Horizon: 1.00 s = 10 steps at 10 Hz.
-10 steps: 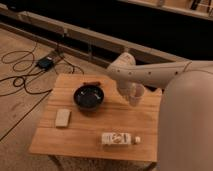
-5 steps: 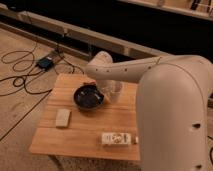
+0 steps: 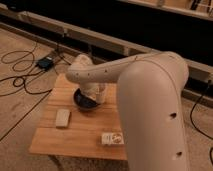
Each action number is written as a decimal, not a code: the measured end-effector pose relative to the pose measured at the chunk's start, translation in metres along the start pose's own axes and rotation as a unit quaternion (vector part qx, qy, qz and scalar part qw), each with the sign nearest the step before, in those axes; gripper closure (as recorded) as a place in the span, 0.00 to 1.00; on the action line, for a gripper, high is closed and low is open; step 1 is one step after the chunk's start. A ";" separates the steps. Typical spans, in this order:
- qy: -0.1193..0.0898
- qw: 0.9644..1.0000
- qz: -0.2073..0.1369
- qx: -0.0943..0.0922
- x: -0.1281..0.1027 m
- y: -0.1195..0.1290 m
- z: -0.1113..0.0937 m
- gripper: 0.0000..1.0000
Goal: Place the ceramic cup in the ceramic bowl
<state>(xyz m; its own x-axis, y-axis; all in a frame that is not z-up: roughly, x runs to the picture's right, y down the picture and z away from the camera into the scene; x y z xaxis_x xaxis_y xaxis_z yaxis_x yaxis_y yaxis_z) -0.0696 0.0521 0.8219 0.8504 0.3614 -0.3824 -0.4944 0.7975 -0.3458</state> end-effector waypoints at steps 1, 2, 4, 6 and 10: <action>-0.003 1.000 -0.014 0.005 -0.009 0.005 -0.003 1.00; -0.007 1.000 -0.027 0.009 -0.017 0.010 -0.006 1.00; -0.018 0.999 -0.045 0.008 -0.030 0.020 -0.005 1.00; -0.040 0.997 -0.059 0.002 -0.044 0.023 -0.001 1.00; -0.085 0.994 -0.072 -0.013 -0.063 0.006 0.016 0.89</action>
<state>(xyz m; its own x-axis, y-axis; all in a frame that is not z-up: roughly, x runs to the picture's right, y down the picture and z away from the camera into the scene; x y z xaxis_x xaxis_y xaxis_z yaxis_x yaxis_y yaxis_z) -0.1232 0.0420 0.8576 0.9300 0.3216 -0.1782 -0.3672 0.8354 -0.4091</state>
